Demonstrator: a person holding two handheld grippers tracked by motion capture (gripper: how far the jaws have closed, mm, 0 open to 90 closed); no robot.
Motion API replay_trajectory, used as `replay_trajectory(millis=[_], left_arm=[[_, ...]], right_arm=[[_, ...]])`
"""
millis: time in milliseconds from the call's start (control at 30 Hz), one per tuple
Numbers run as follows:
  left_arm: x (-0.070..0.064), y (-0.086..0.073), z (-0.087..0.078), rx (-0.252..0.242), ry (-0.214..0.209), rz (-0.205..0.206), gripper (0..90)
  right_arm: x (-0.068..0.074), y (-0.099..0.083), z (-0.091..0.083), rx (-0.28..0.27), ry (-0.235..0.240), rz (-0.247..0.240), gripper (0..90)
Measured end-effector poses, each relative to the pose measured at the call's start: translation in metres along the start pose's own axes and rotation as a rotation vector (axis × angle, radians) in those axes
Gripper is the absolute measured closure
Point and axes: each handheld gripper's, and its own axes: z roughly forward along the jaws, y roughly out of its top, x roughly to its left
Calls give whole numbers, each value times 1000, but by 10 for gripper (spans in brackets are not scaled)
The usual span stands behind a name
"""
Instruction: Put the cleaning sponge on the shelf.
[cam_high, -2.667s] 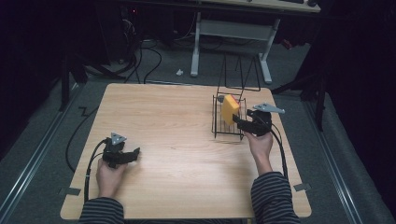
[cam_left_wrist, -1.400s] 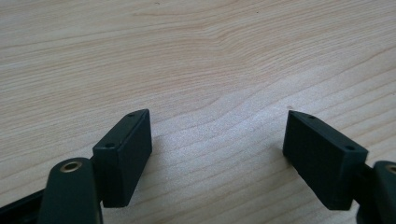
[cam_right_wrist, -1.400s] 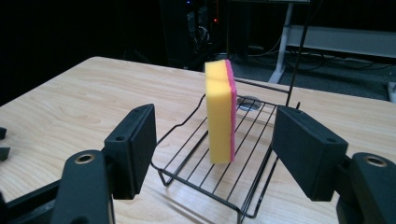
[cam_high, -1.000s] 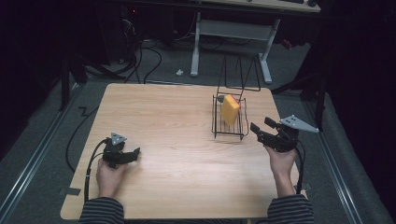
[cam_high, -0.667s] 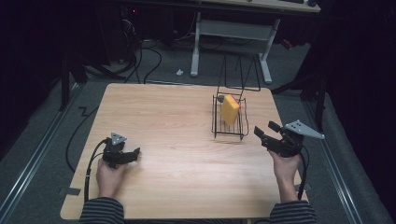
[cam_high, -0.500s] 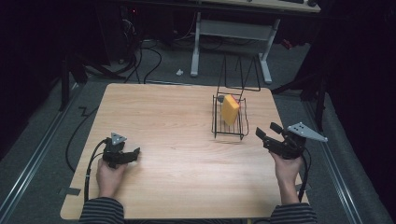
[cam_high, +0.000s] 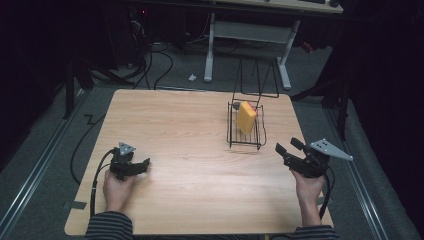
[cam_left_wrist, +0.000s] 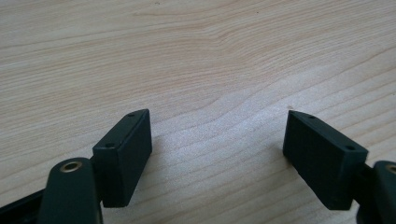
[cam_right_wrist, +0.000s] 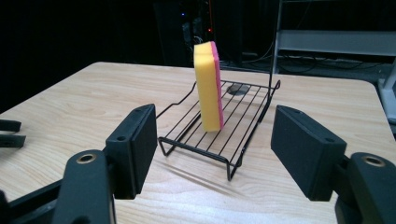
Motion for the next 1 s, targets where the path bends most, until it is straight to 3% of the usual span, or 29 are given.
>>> replay_trajectory(millis=[500,1000], left_arm=[[0,0,0,0,0,0,244],[0,0,0,0,0,0,244]], right_arm=[[-3,-20,-1,3,0,34,321],[2,-36,20,58,20,27,326]])
